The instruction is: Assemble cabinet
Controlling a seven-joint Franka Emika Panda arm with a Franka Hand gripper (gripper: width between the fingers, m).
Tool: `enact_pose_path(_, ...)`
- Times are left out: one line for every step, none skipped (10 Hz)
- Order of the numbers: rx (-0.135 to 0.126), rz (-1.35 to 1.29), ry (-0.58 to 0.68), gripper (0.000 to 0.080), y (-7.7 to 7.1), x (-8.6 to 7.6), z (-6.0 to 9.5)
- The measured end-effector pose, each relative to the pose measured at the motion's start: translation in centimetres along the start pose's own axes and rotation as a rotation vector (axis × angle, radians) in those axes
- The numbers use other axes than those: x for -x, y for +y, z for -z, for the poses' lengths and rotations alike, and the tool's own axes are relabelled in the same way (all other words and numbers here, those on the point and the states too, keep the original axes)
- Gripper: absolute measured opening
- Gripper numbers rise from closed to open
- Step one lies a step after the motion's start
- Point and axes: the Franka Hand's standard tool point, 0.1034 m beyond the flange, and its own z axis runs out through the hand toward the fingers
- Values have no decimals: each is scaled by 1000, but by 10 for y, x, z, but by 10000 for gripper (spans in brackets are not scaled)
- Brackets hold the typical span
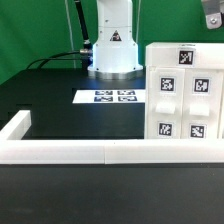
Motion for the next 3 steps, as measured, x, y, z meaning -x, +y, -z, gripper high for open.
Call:
enact_pose_path(0, 1, 0, 797, 0, 0, 0)
enact_pose_path(0, 1, 0, 797, 0, 0, 0)
enact_pose_path(0, 2, 0, 797, 0, 0, 0)
